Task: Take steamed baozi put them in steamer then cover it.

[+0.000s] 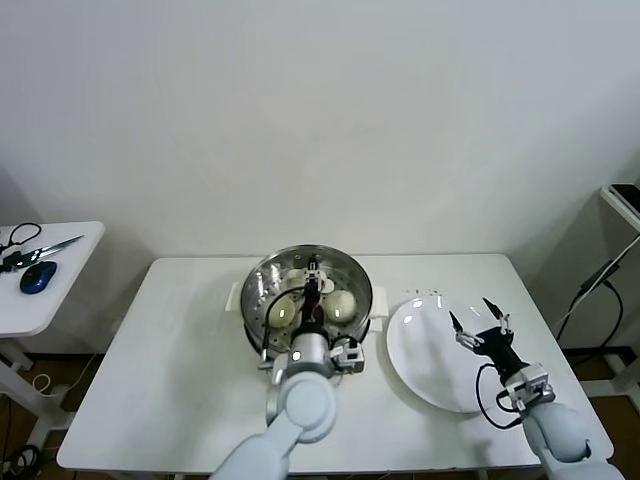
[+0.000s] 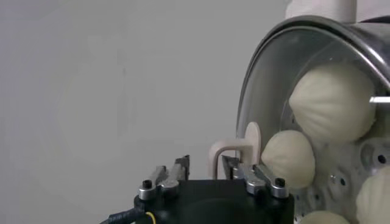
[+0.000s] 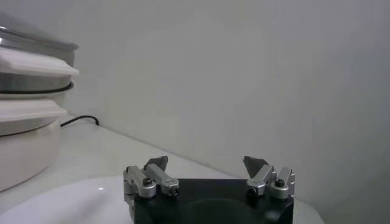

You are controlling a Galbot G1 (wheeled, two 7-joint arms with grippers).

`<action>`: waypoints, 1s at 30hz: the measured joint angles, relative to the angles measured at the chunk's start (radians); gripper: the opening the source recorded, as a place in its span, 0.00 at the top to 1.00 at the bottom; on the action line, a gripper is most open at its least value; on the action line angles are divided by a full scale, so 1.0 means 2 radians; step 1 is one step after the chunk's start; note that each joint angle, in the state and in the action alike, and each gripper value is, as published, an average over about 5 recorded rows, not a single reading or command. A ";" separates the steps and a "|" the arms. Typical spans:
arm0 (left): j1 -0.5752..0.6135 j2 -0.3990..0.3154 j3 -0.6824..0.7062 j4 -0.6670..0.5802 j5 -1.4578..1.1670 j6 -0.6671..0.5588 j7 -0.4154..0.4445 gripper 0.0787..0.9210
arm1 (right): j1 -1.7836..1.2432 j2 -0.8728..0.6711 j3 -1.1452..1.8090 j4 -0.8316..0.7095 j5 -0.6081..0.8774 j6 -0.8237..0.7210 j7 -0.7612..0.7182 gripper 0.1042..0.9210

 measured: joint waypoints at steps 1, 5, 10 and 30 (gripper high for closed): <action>0.002 0.003 0.000 -0.006 -0.002 0.000 0.001 0.53 | 0.000 0.000 0.000 0.001 0.000 -0.002 0.001 0.12; 0.014 0.019 -0.003 -0.031 -0.008 0.000 0.004 0.40 | 0.000 -0.001 0.000 0.006 0.000 -0.012 0.003 0.12; 0.035 0.042 -0.014 -0.065 -0.019 0.000 0.003 0.22 | 0.002 0.000 0.000 0.010 0.001 -0.024 0.003 0.12; 0.220 0.076 -0.190 -0.179 -0.263 -0.051 -0.193 0.12 | -0.028 0.011 0.025 0.048 0.027 -0.044 0.000 0.12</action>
